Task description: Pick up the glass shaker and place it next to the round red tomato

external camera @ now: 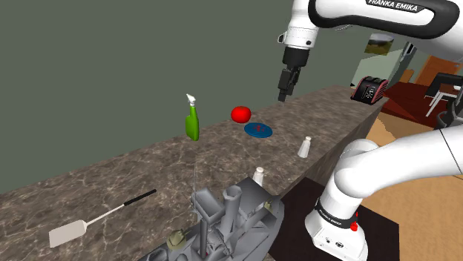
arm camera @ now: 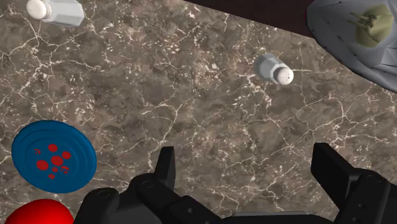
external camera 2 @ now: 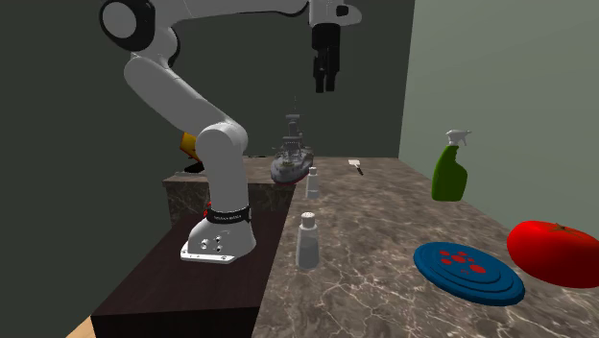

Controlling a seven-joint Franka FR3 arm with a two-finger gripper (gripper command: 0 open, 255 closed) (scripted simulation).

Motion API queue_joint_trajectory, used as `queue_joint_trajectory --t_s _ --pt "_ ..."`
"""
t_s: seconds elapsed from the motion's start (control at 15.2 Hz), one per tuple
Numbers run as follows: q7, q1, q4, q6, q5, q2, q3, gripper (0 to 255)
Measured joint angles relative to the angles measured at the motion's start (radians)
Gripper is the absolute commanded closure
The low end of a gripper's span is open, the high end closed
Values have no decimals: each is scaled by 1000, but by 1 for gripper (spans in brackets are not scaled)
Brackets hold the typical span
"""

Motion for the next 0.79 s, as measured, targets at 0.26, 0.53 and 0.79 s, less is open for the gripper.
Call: queue_joint_trajectory --t_s 0.26,0.53,0.79 --pt "23 12 -59 41 14 -11 34 0" --pt "53 33 -175 136 33 -18 88 0" --pt "90 60 -282 233 61 -13 152 0"
